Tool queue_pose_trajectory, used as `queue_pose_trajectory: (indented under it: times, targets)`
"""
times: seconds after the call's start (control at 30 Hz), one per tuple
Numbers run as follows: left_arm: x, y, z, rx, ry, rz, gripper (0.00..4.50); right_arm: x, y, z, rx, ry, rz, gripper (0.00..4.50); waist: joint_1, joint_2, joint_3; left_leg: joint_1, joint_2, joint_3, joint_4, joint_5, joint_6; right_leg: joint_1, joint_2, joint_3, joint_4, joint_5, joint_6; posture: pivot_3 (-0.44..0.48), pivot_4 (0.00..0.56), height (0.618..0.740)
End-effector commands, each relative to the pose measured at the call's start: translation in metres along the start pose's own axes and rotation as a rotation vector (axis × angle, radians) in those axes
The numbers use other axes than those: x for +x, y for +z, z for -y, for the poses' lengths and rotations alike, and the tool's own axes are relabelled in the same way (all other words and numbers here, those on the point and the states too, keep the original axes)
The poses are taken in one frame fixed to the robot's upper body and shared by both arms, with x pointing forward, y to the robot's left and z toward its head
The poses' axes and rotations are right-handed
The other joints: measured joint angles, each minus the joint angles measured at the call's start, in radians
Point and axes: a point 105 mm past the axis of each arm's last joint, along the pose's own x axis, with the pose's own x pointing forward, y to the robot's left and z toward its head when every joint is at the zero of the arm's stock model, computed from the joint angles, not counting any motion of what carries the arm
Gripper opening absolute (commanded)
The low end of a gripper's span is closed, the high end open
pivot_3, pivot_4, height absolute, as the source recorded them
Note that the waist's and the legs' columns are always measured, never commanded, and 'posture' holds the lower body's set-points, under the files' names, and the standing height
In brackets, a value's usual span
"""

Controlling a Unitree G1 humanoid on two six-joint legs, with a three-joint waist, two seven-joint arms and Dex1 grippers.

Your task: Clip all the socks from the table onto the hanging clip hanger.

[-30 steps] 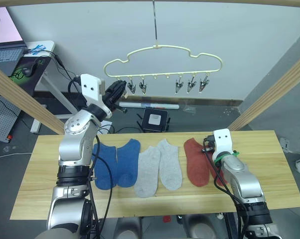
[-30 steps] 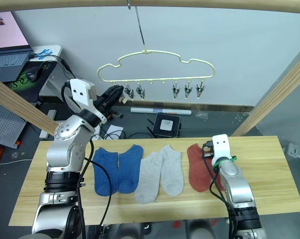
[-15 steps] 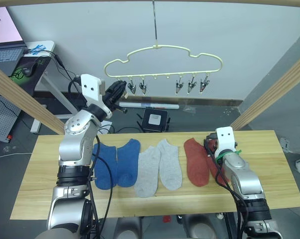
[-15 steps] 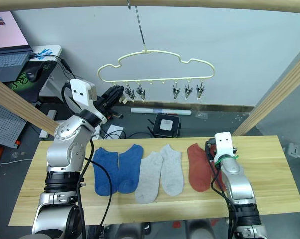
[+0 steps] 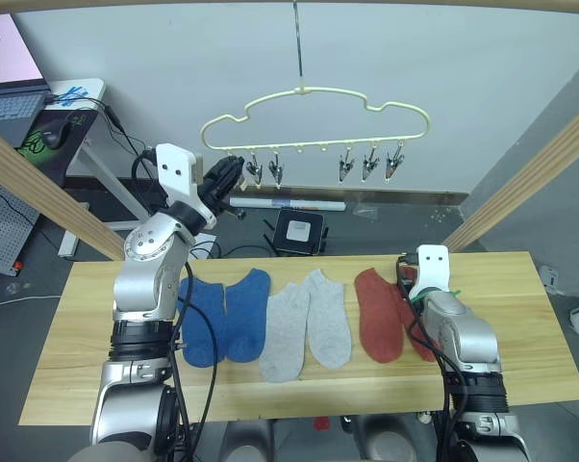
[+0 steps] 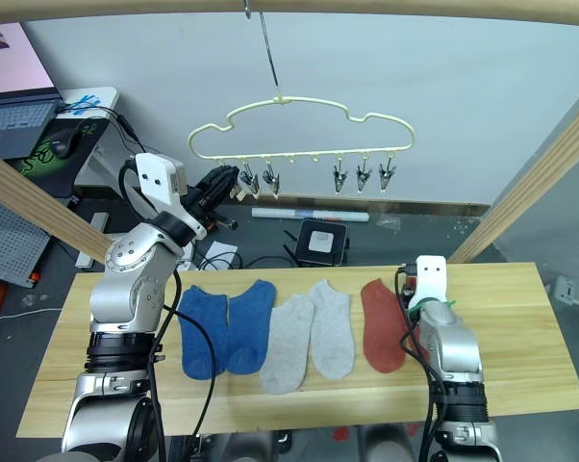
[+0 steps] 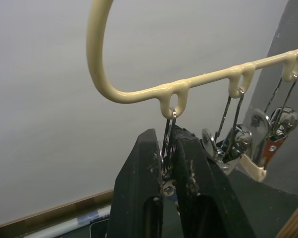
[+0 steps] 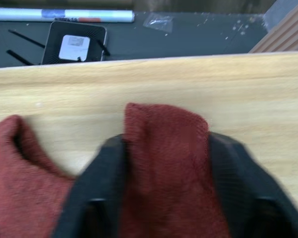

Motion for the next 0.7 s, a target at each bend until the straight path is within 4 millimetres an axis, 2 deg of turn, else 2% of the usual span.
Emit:
queue_pose_trajectory:
  times: [0.03,0.1,0.13,0.23,0.27,0.4,0.47,0.7]
  targets:
    - [-0.005,0.002,-0.005,0.008,0.02,0.003,0.06,-0.003,-0.004,-0.002,0.015,0.005,-0.016,0.91,0.0,0.0,0.0,0.0,0.0,0.0,0.0,0.0,0.0,0.0,0.0,0.0,0.0,0.0,0.0,-0.067,0.354,0.74]
    - [-0.005,0.002,-0.005,0.007,0.02,0.004,0.06,-0.003,-0.003,-0.004,0.024,0.016,-0.011,0.21,0.0,0.0,0.0,0.0,0.0,0.0,0.0,0.0,0.0,0.0,0.0,0.0,0.0,0.0,0.0,-0.068,0.353,0.74]
    - [-0.005,0.002,-0.005,0.007,0.019,0.004,0.06,-0.004,-0.001,-0.006,0.025,0.028,0.003,0.0,0.0,0.0,0.0,0.0,0.0,0.0,0.0,0.0,0.0,0.0,0.0,0.0,0.0,0.0,0.0,-0.068,0.353,0.74]
    - [-0.005,0.003,-0.004,0.003,0.016,0.006,0.06,-0.007,0.008,-0.013,0.013,0.066,0.042,0.0,-0.001,0.0,0.0,0.0,0.0,0.0,0.0,0.0,0.0,0.0,0.0,0.0,0.0,0.0,0.0,-0.068,0.351,0.74]
    - [-0.006,0.004,-0.004,-0.004,0.008,0.008,0.06,-0.011,0.016,-0.02,-0.012,0.105,0.08,0.0,-0.001,0.0,0.0,0.0,0.0,0.0,-0.001,0.0,0.0,0.0,0.0,0.0,0.0,0.0,0.0,-0.07,0.35,0.74]
    - [-0.008,0.008,-0.001,-0.041,-0.03,0.006,0.06,-0.034,0.048,-0.058,-0.156,0.293,0.242,0.0,-0.009,0.001,0.003,-0.002,-0.001,0.001,-0.001,0.0,0.0,-0.003,0.0,0.001,0.0,0.0,0.0,-0.072,0.348,0.74]
    - [-0.011,0.011,0.0,-0.082,-0.049,-0.003,0.06,-0.053,0.064,-0.086,-0.253,0.417,0.338,0.0,-0.013,0.001,0.003,-0.003,-0.001,0.001,-0.001,0.0,-0.001,-0.004,0.001,0.001,0.0,0.0,0.001,-0.071,0.348,0.74]
    - [-0.013,0.021,-0.003,-0.18,-0.082,-0.016,0.06,-0.087,0.091,-0.136,-0.387,0.592,0.499,0.0,-0.019,0.001,0.003,-0.015,0.0,-0.003,0.001,0.004,-0.008,-0.015,0.0,-0.003,0.001,0.0,0.001,-0.073,0.342,0.74]
